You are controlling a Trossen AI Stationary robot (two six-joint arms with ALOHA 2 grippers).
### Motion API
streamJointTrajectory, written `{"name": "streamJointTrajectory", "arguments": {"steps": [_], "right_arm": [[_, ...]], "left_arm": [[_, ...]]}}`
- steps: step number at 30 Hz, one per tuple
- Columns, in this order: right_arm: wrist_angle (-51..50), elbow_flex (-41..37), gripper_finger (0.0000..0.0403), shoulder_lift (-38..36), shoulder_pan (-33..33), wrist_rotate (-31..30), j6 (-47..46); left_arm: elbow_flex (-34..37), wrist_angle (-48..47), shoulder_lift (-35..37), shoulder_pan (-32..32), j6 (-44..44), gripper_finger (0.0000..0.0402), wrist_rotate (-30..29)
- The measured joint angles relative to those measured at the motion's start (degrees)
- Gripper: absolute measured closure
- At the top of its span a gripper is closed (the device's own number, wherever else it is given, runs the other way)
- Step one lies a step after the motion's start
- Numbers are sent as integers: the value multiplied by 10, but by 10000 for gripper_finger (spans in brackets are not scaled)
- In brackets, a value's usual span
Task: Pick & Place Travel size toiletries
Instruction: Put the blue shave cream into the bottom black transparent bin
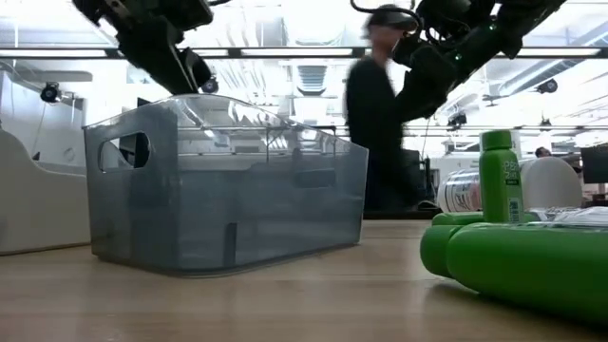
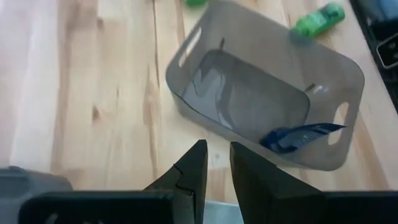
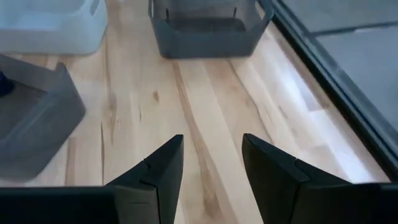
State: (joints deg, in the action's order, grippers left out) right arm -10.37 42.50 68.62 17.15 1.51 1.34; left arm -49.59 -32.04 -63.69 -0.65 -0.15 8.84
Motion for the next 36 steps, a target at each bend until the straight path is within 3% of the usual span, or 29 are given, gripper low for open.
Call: {"name": "streamJointTrajectory", "arguments": {"steps": [8,15,30,36], "right_arm": [[-168,53,256,0,0,3,-62],[-251,63,266,-3,0,14,-70],[-299,35,293,-53,-42,16,-165],[-318,22,275,-47,-80,17,-205]], "left_arm": [[128,183,104,4,-29,328,0],[188,280,157,4,-43,328,0],[216,325,178,5,-42,328,-27],[216,331,178,5,-42,328,-29]]}}
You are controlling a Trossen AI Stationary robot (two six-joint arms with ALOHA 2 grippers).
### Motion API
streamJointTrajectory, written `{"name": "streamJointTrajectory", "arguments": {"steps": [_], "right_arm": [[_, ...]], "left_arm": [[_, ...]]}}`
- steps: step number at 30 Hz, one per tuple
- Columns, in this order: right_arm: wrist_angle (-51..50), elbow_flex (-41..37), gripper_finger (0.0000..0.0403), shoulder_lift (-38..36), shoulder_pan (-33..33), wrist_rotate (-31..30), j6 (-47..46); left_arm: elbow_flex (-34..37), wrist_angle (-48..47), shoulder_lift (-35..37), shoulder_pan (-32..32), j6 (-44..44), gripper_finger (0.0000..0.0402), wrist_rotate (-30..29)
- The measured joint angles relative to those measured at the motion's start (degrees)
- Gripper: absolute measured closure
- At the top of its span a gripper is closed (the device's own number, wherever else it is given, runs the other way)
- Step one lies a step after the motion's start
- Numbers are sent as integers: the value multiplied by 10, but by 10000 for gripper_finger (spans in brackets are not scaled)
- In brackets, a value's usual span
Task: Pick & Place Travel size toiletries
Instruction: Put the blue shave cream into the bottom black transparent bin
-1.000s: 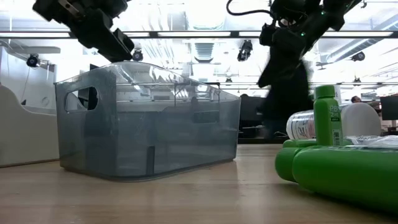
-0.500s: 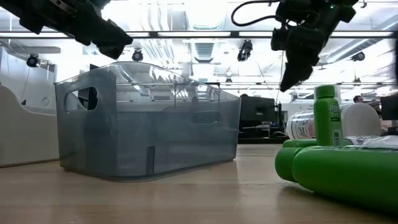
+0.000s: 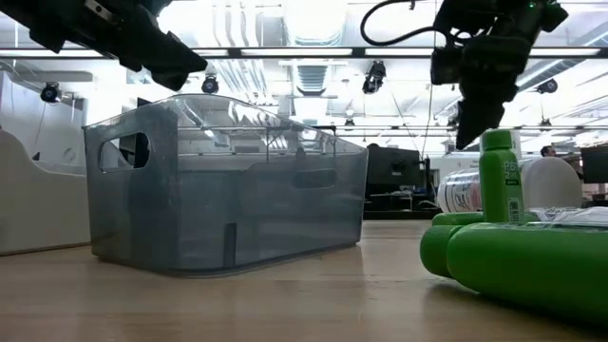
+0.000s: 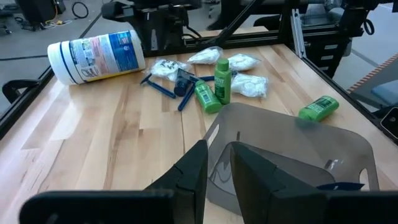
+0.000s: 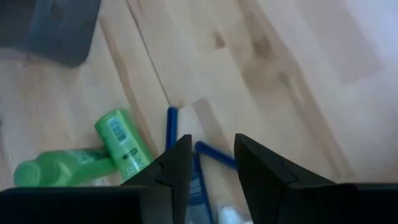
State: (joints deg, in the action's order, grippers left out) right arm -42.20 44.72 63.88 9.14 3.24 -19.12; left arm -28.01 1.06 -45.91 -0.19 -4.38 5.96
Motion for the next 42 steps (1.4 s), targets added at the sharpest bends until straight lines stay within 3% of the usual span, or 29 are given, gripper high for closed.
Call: {"name": "streamJointTrajectory", "arguments": {"steps": [8,13,26,42], "right_arm": [[-15,-3,207,0,-26,-1,-2],[2,-30,185,0,-39,-2,5],[114,-131,184,0,-49,-2,0],[182,-178,178,1,-101,-18,7]], "left_arm": [[0,4,0,0,0,328,0],[0,3,0,0,0,328,0],[1,2,0,0,1,328,1],[1,2,0,0,1,328,0]]}}
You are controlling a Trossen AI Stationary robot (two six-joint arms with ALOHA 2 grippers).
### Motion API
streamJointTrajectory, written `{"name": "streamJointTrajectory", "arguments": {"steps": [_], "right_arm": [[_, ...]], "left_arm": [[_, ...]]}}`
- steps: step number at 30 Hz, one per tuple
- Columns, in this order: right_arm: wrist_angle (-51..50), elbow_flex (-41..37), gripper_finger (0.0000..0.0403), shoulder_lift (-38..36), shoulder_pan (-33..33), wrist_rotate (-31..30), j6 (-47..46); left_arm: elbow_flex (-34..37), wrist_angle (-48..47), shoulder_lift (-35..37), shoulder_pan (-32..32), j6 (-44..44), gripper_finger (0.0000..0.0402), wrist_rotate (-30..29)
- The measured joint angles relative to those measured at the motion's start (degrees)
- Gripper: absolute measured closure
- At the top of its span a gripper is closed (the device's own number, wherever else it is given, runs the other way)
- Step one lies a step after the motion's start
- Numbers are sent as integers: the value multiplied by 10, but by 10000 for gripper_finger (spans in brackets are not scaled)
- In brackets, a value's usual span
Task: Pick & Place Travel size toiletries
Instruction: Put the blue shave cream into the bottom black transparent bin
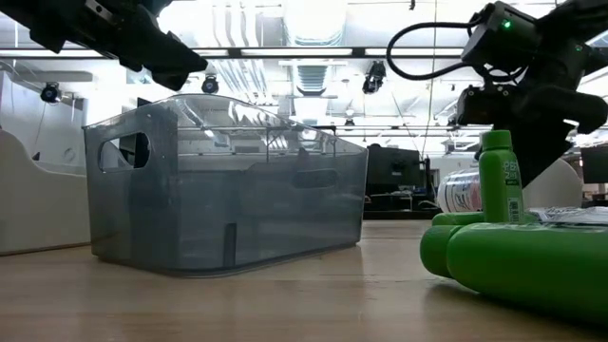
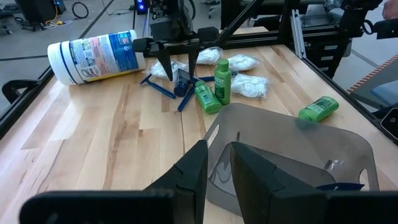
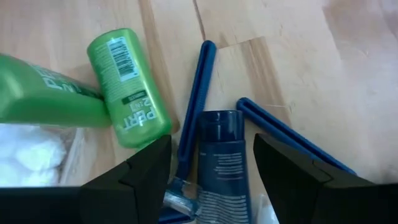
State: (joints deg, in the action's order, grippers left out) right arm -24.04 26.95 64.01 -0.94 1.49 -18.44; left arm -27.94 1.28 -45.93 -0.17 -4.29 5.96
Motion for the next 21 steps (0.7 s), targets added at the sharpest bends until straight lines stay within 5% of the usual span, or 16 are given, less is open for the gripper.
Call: {"name": "streamJointTrajectory", "arguments": {"steps": [11,21], "right_arm": [[11,-20,180,6,-3,-19,-5],[11,-4,187,93,-3,-20,-6]], "left_arm": [[0,0,0,0,0,328,0],[0,0,0,0,0,328,0]]}}
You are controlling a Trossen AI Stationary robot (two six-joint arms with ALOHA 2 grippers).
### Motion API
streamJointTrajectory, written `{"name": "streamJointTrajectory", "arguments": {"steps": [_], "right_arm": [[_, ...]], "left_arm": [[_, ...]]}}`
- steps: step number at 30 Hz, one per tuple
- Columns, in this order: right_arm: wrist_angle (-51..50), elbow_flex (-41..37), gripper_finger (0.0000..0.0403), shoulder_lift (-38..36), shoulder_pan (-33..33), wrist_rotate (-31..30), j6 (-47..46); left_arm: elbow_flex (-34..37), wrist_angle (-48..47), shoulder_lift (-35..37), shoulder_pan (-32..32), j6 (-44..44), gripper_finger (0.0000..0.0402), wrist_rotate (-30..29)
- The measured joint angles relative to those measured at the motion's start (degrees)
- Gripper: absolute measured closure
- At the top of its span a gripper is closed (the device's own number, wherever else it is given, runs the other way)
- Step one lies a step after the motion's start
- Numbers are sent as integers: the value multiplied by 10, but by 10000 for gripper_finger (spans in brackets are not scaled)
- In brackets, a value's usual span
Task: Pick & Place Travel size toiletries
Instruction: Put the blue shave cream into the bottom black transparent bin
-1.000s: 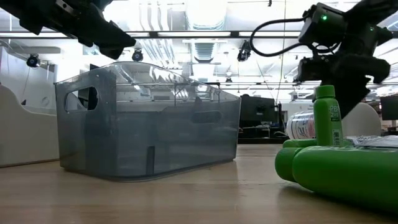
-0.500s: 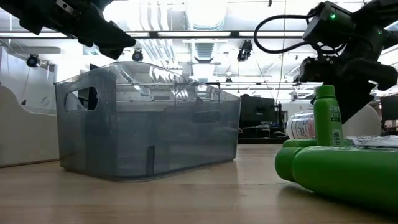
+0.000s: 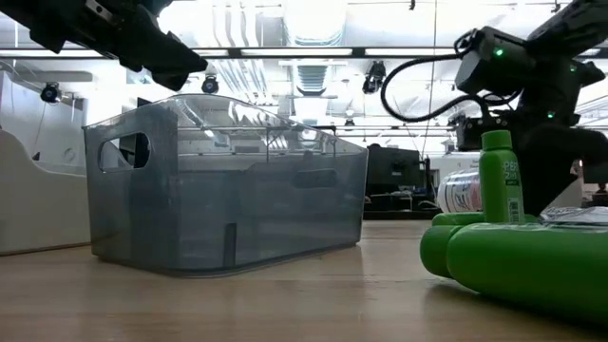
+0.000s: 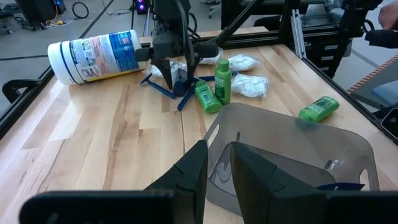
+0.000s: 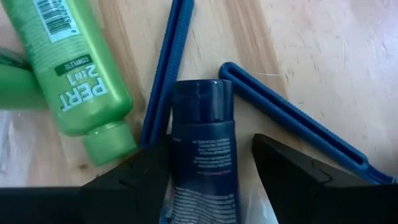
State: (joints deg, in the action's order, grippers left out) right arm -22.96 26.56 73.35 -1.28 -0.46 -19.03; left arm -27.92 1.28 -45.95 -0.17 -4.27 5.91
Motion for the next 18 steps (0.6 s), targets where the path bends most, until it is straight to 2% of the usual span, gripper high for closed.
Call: {"name": "streamJointTrajectory", "arguments": {"steps": [4,9,14,18], "right_arm": [[-21,20,210,25,0,-3,4],[-36,38,260,24,0,4,37],[-33,43,311,-18,1,11,61],[-28,46,333,-67,2,8,66]], "left_arm": [[0,0,0,0,0,328,0],[0,0,0,0,0,328,0],[0,0,0,0,1,328,0],[0,1,0,0,1,328,0]]}}
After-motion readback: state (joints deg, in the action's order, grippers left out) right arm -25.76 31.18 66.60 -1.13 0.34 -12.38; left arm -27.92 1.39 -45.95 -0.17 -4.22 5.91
